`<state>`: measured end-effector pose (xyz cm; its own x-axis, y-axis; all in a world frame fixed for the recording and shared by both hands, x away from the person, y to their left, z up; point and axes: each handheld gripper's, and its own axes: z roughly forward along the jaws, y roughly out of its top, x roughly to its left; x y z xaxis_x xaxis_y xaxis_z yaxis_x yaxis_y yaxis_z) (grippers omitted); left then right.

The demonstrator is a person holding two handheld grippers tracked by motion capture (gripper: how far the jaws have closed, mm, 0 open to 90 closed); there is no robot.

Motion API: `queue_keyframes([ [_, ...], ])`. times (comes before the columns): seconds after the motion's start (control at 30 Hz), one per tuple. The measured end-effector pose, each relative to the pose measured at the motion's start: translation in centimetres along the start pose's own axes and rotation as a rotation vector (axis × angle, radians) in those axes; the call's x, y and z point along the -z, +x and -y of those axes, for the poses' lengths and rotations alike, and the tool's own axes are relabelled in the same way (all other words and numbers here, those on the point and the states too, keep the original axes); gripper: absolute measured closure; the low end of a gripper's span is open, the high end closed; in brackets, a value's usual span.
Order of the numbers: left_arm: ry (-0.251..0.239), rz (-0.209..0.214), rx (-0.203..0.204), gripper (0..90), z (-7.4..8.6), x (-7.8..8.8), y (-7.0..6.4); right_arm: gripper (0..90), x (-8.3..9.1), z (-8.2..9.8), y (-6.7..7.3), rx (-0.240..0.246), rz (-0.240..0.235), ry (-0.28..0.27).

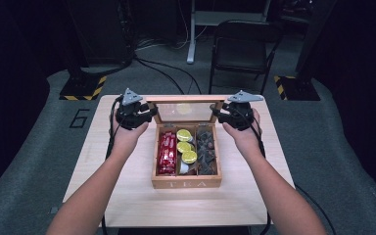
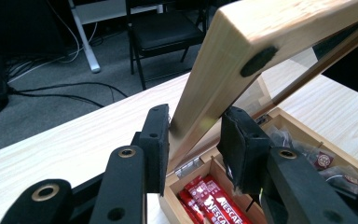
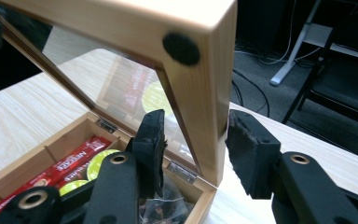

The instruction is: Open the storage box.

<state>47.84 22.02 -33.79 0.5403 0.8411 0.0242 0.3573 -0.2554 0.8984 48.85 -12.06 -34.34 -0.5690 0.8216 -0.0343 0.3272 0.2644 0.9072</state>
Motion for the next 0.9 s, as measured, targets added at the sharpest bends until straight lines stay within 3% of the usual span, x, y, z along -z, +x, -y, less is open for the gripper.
queue_keyframes([
  [0.47, 0.004, -0.003, 0.034, 63.1, -0.8, -0.7, 0.7, 58.5, -2.1, 0.4, -0.5, -0.004, 0.032, 0.036],
  [0.63, 0.011, -0.014, 0.034, 63.5, -1.1, -1.1, 0.8, 58.5, -2.6, 0.5, -0.8, 0.015, 0.036, 0.045],
  [0.9, 0.011, -0.012, 0.018, 64.1, -1.4, -1.4, 1.1, 56.6, -3.4, 0.9, -1.2, 0.001, 0.023, 0.055],
])
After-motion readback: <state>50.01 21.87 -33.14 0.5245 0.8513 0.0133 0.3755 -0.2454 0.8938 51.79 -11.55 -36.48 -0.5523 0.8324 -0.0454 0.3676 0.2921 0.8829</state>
